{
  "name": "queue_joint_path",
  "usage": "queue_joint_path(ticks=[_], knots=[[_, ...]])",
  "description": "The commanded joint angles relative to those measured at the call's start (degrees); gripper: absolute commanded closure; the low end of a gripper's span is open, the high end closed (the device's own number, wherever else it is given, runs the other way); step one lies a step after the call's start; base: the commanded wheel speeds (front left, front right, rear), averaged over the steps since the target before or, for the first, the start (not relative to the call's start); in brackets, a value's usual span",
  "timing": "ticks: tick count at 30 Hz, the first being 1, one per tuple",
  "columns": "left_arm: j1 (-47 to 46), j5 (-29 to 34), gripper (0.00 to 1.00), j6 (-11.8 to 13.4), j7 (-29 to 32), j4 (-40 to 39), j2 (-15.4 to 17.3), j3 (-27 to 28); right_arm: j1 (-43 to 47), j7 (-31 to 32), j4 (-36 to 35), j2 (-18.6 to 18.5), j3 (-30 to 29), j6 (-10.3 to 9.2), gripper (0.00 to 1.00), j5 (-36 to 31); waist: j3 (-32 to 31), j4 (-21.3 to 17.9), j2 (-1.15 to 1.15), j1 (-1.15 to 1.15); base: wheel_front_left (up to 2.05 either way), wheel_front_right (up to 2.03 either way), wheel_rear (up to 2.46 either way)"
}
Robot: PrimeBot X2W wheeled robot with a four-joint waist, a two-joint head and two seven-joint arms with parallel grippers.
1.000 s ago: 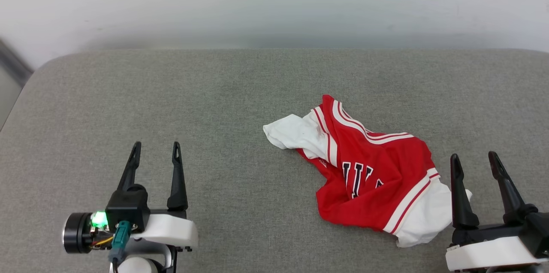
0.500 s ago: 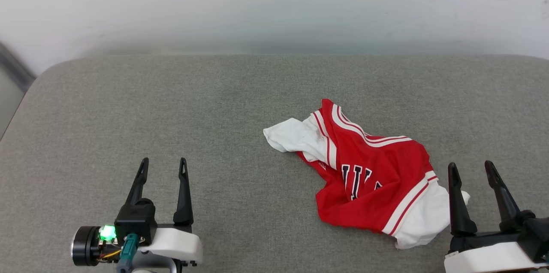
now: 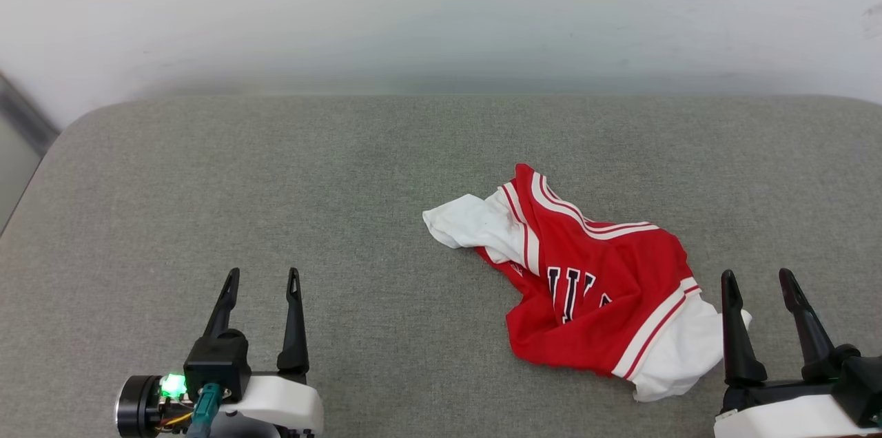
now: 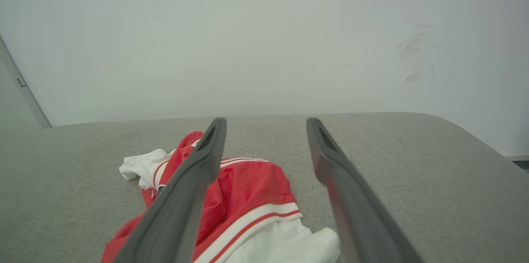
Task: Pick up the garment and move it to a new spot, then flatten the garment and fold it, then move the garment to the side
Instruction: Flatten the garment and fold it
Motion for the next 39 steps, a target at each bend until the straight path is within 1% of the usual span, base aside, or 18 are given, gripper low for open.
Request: queue_joint_path(ticks=[1,4,8,10,14,19,21,26,30,32,35,39], knots=[[0.61,0.36,0.00,-0.36,-0.15,0.11,-0.23,0.35,0.57,-0.10,0.03,0.06,0.10,-0.02,0.00,0.12,-0.01,-0.05,0.00,0.00,0.00,0.00,0.00],[-0.63,0.57,0.00,-1.31,-0.15,0.05,-0.57,1.31,0.31,-0.10,-0.05,0.06,0.11,-0.03,0.00,0.23,0.12,-0.16,0.00,0.00,0.00,0.00,0.00],[-4.33,0.26,0.00,-3.46,-0.15,0.14,-0.32,2.64,-0.46,-0.10,-0.29,0.06,0.19,-0.03,0.00,0.04,0.64,-0.47,0.00,0.00,0.00,0.00,0.00],[-6.93,0.74,0.00,-4.73,-0.15,0.27,0.49,3.07,-0.93,-0.10,-0.45,0.06,0.28,-0.03,0.00,-0.16,1.05,-0.71,0.00,0.00,0.00,0.00,0.00],[-13.51,1.55,0.00,-8.04,-0.15,2.08,2.27,2.60,-1.22,-0.10,-0.59,0.06,0.48,-0.02,0.00,-0.33,1.63,-1.37,0.00,0.00,0.00,0.00,0.00],[-23.73,1.38,0.00,-11.94,-0.14,4.87,4.36,1.82,-2.62,-0.10,-1.04,0.06,0.46,-0.02,0.00,-0.52,3.70,-2.69,0.00,0.00,0.00,0.00,0.00],[-27.69,1.76,0.00,-13.03,-0.14,5.69,5.21,0.91,-2.91,-0.10,-1.36,0.07,0.37,-0.02,0.00,-0.49,4.73,-3.18,0.00,0.00,0.00,0.00,0.00],[-37.71,0.95,0.00,-14.65,0.49,9.87,7.59,-1.95,-3.99,-0.10,-1.91,0.07,0.10,-0.02,0.00,-0.95,7.47,-4.19,0.00,0.00,0.00,0.00,0.00],[-45.38,0.03,0.00,-15.30,5.19,13.24,10.05,-7.05,-5.13,-0.10,-2.10,0.07,0.05,-0.02,0.00,-1.09,9.59,-5.05,0.00,0.00,0.00,0.00,0.00],[-48.40,-1.63,0.00,-15.28,8.75,14.68,11.22,-11.28,-5.60,-0.10,-2.23,0.06,0.21,-0.02,0.00,-1.06,10.50,-5.59,0.00,0.00,0.00,0.00,0.00],[-53.02,-6.61,0.00,-15.27,15.00,15.99,13.57,-18.29,-6.36,-0.09,-2.33,0.06,0.35,-0.02,0.00,-0.80,11.74,-6.28,0.00,0.00,0.00,0.00,0.00],[-58.93,-15.85,0.00,-15.29,26.37,17.17,17.14,-28.49,-7.28,-0.09,-2.45,0.07,0.71,-0.02,0.00,-0.65,13.23,-7.21,0.00,0.00,0.00,0.00,0.00]])
